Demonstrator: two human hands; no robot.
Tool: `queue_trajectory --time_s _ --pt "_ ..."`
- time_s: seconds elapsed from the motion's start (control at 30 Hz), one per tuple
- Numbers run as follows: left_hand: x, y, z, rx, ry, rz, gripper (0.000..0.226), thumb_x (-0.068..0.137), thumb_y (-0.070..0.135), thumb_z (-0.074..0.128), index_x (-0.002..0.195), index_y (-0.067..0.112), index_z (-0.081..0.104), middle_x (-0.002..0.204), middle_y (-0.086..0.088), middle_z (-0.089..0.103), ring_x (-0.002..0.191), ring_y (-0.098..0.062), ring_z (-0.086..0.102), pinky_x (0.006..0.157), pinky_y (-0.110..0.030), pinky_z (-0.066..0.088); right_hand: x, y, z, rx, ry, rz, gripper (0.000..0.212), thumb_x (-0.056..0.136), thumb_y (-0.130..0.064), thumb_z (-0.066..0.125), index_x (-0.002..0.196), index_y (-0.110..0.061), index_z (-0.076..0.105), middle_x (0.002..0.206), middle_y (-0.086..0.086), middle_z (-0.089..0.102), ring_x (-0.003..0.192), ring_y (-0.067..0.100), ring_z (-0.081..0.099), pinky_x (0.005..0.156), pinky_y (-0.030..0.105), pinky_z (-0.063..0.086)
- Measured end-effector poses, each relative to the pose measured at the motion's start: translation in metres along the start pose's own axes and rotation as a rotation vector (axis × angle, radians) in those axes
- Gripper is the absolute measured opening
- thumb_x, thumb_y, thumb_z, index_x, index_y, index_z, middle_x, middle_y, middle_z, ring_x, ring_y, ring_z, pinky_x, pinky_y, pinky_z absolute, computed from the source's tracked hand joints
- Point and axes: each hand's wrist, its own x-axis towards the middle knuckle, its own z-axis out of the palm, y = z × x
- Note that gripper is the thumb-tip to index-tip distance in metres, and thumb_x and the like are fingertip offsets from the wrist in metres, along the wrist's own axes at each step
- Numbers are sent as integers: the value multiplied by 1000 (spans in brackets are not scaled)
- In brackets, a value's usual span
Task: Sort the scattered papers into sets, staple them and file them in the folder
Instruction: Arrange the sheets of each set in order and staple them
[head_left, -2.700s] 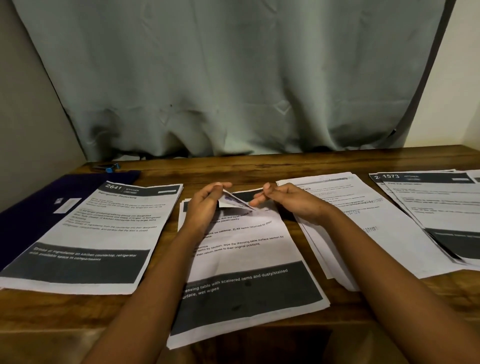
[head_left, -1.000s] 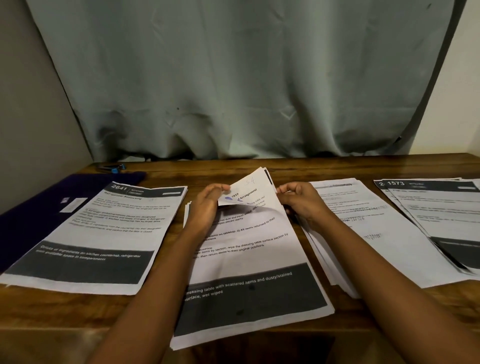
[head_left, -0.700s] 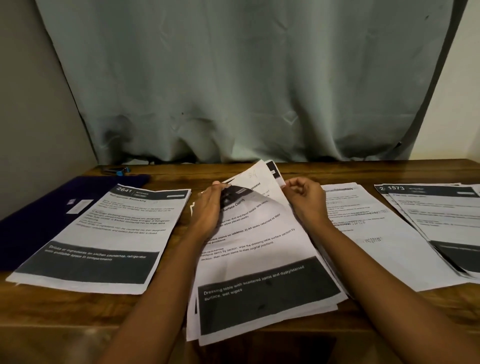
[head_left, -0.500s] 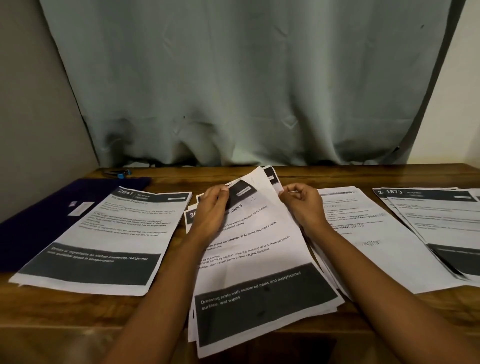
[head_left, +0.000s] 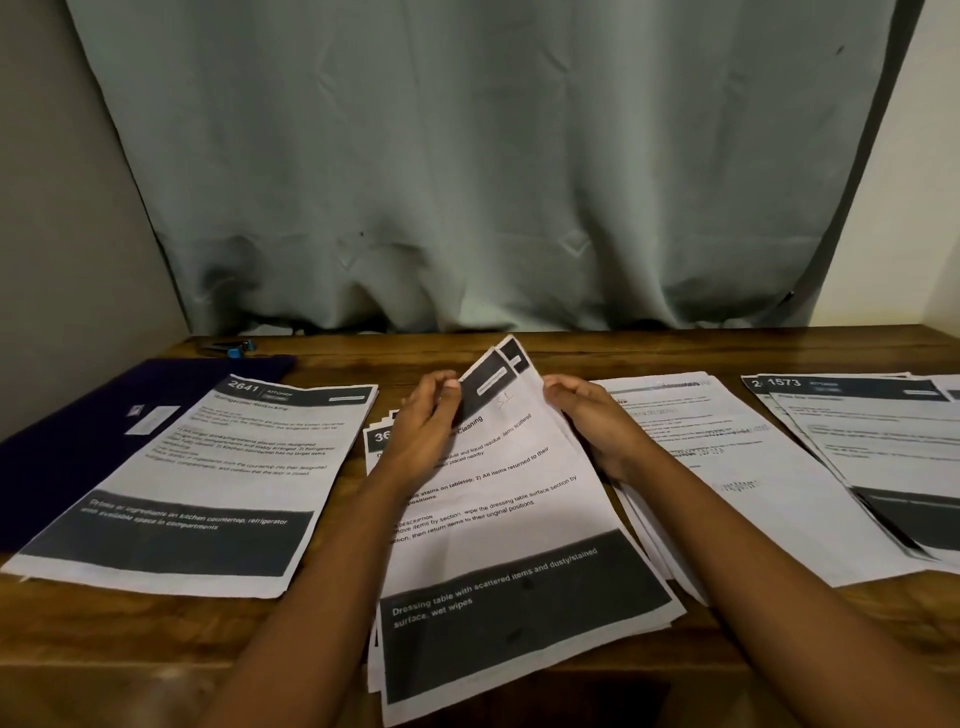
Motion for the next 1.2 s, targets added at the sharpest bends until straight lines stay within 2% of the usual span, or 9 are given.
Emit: queue_trajectory --time_s 0.2,0.27,0.33,0.43,0.5,0.57,0.83,0.97,1.2 --pt "3 3 1 -393 88 -14 66 85 77 19 127 40 55 136 0 52 116 -11 54 96 -32 45 -9 -4 2 -152 -308 -8 39 101 -37 36 119 -20 67 115 -3 69 107 13 64 93 25 48" --pt "5 4 1 -509 106 -46 72 94 64 12 119 18 62 125 -8 59 101 -9 59 83 -20 47 -11 -4 2 -171 -354 -6 41 101 -37 36 118 -18 68 118 -4 68 109 11 63 95 22 47" --pt "8 2 2 -566 82 -79 80 98 57 7 93 2 64 107 -12 65 96 -17 63 80 -25 47 -9 -4 2 -120 -345 -21 37 101 -32 39 116 -14 69 116 1 69 111 17 63 98 27 47" --pt "9 -1 3 -547 84 -62 80 99 53 6 67 1 57 96 -12 65 79 0 65 74 -16 46 -2 -1 0 -97 -97 -102 24 99 -20 49 109 -11 69 108 6 71 106 22 65 92 27 51" --pt "11 -4 3 -546 82 -56 77 100 50 6 63 3 53 92 -14 64 69 9 63 61 -4 44 4 2 -5 -433 165 -180 18 95 -19 57 106 -12 70 104 -1 70 98 15 64 81 18 47" --pt "11 -3 4 -569 58 -54 75 100 51 6 61 4 51 90 -16 62 67 10 62 57 -2 43 6 5 -9 -693 261 -118 19 91 -19 63 108 -11 67 96 -3 64 90 11 60 77 19 41" --pt "10 -4 3 -533 68 -51 77 100 51 7 61 3 53 86 -12 65 69 3 63 67 -10 46 11 11 -9 -571 180 74 40 73 -17 81 107 -13 60 99 4 67 93 19 64 75 30 50" --pt "10 -2 3 -565 55 -56 77 98 56 12 64 3 55 89 -11 67 84 -18 64 80 -28 48 8 8 -9 -521 255 19 34 71 -13 82 100 -11 64 88 5 69 83 19 66 67 25 50" --pt "8 2 2 -582 63 -65 70 78 68 28 72 8 63 95 -13 69 90 -22 67 88 -37 51 9 7 -11 -514 298 -42 15 76 -19 79 86 -16 67 88 1 69 83 17 65 68 24 47"
